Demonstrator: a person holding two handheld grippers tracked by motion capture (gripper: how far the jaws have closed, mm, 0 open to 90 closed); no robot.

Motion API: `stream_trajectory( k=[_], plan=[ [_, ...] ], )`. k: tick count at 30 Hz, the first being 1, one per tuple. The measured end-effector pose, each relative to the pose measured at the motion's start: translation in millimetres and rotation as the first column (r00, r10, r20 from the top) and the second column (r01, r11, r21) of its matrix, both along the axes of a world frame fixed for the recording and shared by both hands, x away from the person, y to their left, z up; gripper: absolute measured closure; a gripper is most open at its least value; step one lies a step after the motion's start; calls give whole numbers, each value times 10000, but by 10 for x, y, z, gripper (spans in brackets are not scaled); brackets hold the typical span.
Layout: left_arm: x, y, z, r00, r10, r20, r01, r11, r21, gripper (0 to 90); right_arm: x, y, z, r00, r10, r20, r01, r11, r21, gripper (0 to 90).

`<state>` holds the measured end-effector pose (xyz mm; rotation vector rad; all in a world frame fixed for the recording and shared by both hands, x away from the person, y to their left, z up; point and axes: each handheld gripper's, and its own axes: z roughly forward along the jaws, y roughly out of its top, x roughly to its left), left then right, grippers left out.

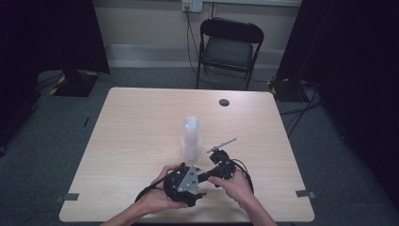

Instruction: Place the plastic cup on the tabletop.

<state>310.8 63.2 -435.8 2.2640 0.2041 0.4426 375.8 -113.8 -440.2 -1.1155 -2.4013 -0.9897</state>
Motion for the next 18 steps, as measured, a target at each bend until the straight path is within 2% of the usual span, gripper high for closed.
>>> stream_trajectory(
  k=[1,2,7,9,10,15,18],
  plan=[
    [-4,-3,-2,10000,74,-64,-75,9999,-131,253,3,3,-6,10000,-39,-50,39,10000,75,892],
    [5,8,10,10000,-26,21,26,10000,2,255,5,6,-9,10000,-26,-89,27,9999,105,893],
    [-14,9,7,10000,37,79,-35,9998,-191,272,-2,1,-2,9998,-140,-149,144,9996,238,891],
    [-15,25,18,9999,102,129,-100,9998,-161,285,-5,-3,6,9999,-146,-47,147,9995,264,878],
    [1,42,13,9998,203,32,-202,9991,-379,299,-8,-11,17,9997,-228,43,226,9992,339,860],
    [35,75,9,9990,431,-75,-435,9975,-559,301,-10,-30,34,9991,-359,207,349,9984,451,813],
    [53,99,13,9983,553,-201,-568,9950,-819,302,-13,-38,48,9987,-397,331,381,9981,480,798]
  ],
)
